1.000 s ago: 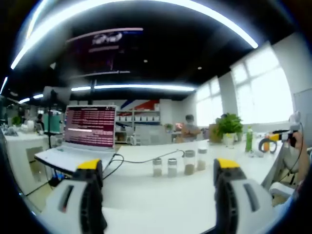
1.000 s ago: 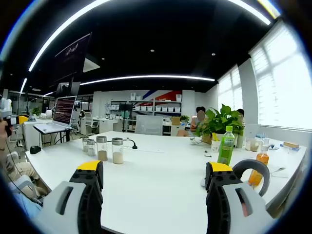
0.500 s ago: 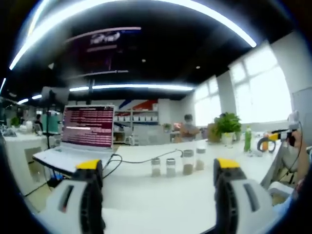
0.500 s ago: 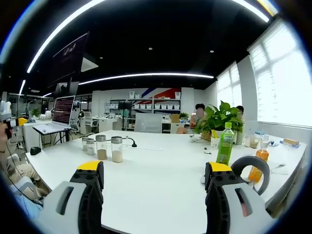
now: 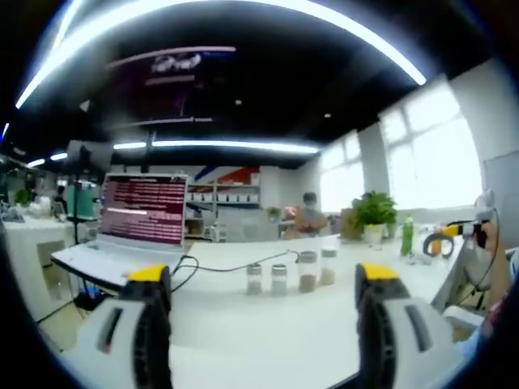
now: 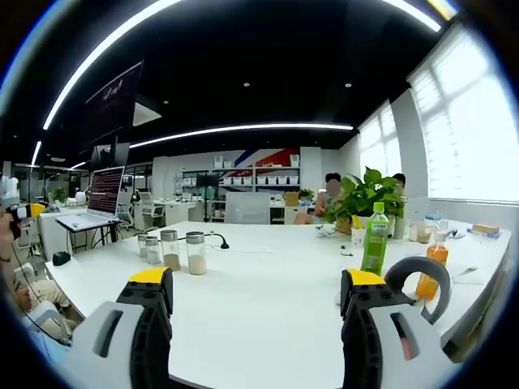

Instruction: Rotate the seasoning bottle until the label or dispensing opening points toward the visible target arrow and the bottle remains upright within the marked orientation range

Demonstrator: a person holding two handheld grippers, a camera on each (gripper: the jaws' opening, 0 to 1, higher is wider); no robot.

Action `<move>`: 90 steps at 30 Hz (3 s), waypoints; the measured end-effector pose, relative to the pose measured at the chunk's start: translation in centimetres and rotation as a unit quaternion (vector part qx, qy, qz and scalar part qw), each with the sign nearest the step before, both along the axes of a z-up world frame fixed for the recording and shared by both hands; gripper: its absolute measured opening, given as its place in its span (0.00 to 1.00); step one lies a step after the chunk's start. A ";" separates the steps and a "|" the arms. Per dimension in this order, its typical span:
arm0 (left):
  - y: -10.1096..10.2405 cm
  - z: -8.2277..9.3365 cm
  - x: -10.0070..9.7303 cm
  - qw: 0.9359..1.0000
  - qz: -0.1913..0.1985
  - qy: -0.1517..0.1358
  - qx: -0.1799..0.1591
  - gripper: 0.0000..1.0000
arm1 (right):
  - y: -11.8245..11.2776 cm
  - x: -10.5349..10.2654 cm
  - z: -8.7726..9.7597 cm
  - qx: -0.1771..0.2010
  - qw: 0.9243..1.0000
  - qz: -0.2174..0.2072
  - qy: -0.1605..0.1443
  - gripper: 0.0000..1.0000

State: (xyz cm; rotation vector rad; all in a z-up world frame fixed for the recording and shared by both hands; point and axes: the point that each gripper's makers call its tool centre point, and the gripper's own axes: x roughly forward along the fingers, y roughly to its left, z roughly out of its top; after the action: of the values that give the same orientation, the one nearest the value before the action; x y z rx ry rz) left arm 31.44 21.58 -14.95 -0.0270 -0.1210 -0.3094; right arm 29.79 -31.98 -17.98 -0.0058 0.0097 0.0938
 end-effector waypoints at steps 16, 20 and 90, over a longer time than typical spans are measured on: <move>-0.5 -0.6 0.2 1.000 -0.001 0.009 0.010 1.00 | 0.7 0.2 -0.1 0.006 1.000 0.017 0.003 0.87; -0.3 -0.4 0.3 1.000 0.017 0.003 0.016 0.99 | 0.9 0.2 0.3 0.011 1.000 0.020 -0.004 0.87; 2.6 -1.6 0.3 0.998 0.029 0.025 0.048 0.93 | 22.0 9.5 2.4 -0.010 0.986 0.163 -0.029 0.81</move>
State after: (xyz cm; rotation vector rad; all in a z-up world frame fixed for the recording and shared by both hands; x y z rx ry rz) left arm 31.73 24.16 -16.52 0.0632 -0.0580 -0.2555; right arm 39.33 -9.96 -15.60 -0.0298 -0.0495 0.4211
